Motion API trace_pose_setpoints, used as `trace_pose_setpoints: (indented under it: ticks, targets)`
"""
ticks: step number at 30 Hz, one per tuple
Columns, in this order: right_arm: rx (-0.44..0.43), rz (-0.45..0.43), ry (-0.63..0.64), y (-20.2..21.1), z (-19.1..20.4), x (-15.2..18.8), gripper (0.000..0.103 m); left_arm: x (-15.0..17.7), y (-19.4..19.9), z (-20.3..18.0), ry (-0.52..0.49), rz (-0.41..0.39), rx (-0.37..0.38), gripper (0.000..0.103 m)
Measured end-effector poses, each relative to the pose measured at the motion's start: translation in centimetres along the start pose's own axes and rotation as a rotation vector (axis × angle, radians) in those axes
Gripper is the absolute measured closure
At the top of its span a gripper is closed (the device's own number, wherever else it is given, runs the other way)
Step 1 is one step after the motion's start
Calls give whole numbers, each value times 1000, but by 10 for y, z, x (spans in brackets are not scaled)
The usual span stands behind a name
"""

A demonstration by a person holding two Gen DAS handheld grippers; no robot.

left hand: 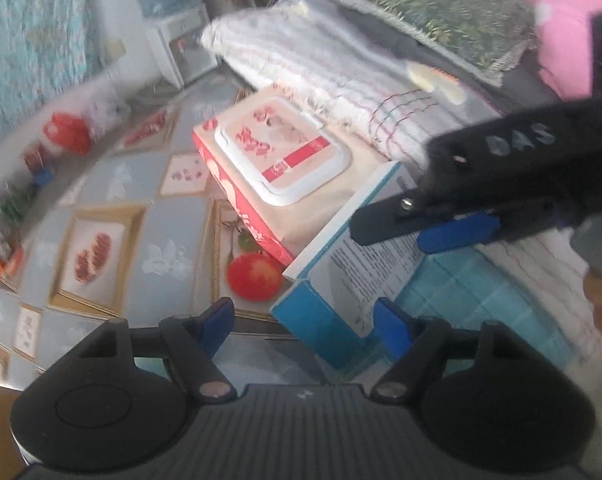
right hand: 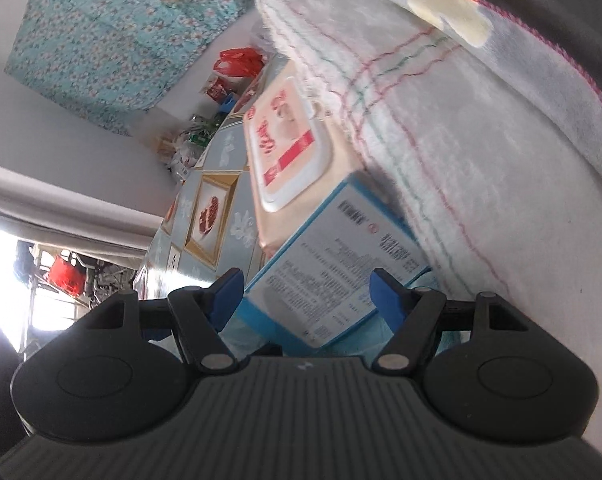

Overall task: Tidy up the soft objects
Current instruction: 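Move the right gripper to the blue bandage box and grasp it, then carry the bandage box with the right gripper into the cardboard box and release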

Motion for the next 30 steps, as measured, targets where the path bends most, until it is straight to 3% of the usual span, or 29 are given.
trace_pose_setpoints:
  ticks: [4, 8, 14, 24, 27, 30]
  targets:
    - [-15, 1, -14, -7, -2, -4, 34, -4, -17, -1, 34, 56, 33, 26]
    - [-26, -8, -31, -8, -2, -7, 34, -5, -22, -8, 63, 66, 71, 49]
    - [-35, -21, -50, -5, -4, -5, 34, -3, 3, -20, 6, -12, 65, 63]
    - [-8, -48, -66, 5, -13, 4, 34, 23, 27, -62, -122, -29, 140, 66]
    - [29, -61, -49, 6, -17, 8, 49, 29, 28, -69, -141, -22, 168, 66]
    - [45, -69, -56, 5, -26, 12, 71, 35, 27, -72, -145, 0, 192, 65]
Point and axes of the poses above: each gripper's, at about its wrist camera, not at the fingertips, and y roughly against the way its jaws point, z to its left, x to its underside, the point moved 9 cm from there along -y, roughly the way its jaws point, and after that the axes turned 3 degrees about y, right-handed, at the moved point
